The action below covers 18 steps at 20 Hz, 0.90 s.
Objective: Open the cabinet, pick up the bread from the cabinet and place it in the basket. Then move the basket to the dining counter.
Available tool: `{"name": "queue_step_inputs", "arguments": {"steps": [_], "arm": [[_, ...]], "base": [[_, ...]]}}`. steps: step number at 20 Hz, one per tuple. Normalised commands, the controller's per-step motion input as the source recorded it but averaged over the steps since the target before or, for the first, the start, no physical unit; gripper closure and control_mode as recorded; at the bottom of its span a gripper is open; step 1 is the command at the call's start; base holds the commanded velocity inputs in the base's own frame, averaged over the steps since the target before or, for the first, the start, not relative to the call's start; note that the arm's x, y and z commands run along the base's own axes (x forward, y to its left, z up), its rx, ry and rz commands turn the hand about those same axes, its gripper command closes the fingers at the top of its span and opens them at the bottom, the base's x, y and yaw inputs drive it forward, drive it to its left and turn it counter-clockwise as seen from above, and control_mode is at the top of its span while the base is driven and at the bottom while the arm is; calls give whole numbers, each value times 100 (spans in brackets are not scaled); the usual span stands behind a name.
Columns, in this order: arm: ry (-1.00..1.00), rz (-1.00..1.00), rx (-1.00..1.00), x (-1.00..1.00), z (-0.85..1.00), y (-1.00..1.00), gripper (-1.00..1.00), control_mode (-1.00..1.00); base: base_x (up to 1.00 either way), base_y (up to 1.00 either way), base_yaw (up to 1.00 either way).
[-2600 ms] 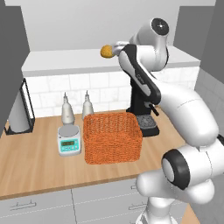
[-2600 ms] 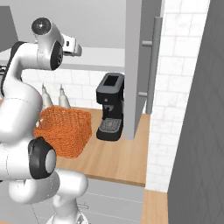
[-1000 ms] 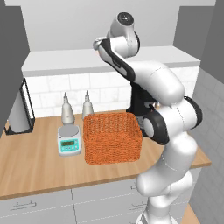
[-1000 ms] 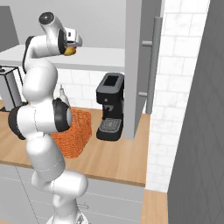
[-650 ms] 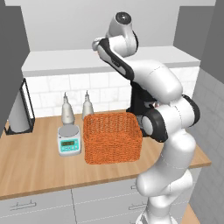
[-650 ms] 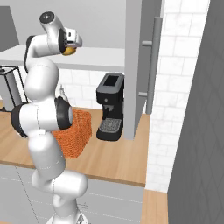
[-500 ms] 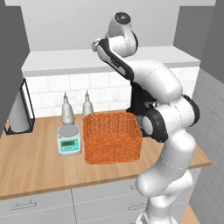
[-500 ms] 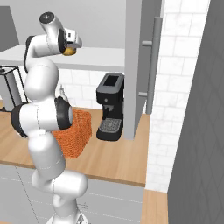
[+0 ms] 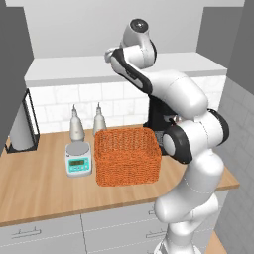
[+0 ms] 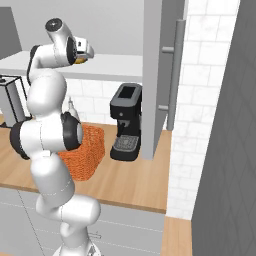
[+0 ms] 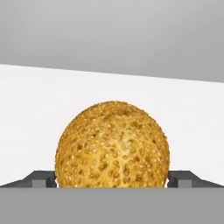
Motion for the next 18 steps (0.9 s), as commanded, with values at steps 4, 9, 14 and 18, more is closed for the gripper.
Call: {"name": "queue_step_inputs", "arguments": {"steps": [4,9,14,18], "arm": [[-4,0,0,10,-9,0,100,-100],[-8,0,0,1,-3,0,100,-100],[-17,0,0,-27,0,2,100,-100],[-15,-1,0,-54,0,0,100,-100]], "base": [[0,0,0],[0,0,0],[0,0,0],[0,0,0]]}}
